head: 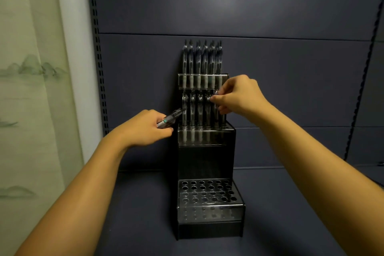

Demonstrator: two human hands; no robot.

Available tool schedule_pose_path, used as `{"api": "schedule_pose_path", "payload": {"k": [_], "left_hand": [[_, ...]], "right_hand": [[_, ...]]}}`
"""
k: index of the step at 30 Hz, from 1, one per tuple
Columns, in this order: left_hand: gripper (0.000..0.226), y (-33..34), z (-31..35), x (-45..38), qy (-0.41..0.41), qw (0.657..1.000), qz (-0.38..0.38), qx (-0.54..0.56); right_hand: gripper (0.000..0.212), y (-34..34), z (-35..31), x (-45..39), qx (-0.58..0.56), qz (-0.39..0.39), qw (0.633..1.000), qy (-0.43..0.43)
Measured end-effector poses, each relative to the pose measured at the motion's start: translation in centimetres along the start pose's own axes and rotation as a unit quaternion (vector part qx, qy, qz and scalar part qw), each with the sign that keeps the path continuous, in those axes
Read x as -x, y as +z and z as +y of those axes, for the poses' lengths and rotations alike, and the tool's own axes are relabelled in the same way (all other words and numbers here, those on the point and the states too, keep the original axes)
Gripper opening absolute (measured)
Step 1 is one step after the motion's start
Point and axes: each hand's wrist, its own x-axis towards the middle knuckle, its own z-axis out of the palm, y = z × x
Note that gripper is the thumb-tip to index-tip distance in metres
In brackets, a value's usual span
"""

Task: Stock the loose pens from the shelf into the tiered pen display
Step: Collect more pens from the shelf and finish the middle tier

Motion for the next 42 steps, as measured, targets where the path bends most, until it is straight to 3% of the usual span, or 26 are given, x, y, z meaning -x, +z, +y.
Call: {"api": "schedule_pose_path", "payload": {"k": [13, 19, 27, 36, 42], "left_hand": [[0.034, 0.2, 0.9, 1.0, -0.002, 1.000, -0.017, -0.004], [0.031, 0.1, 1.6, 1.0, 0.009, 1.000, -0.008, -0.026], [0.023, 0.1, 3.2, 1.2, 0.018, 0.997, 0.051, -0.052], [0.018, 0.4, 3.3, 1.4, 0.036, 0.994, 0.073, -0.074], [0.038, 0.4, 2.1, 1.0, 0.029, 0.996, 0.060, -0.061]], "right_hand": [[0.023, 1.3, 1.0, 0.1, 0.109, 0.003, 0.993, 0.044], [0.044, -0.1, -0.6, 2.3, 0.203, -0.031, 0.979, 0.005], [0.054, 2.2, -4.2, 5.4, -0.049, -0.154, 0.986, 0.036], [0.035, 3.3, -3.6, 4.2, -0.194, -0.144, 0.965, 0.101], [0.030, 0.4, -3.1, 2.7, -0.280, -0.124, 0.944, 0.126]]}}
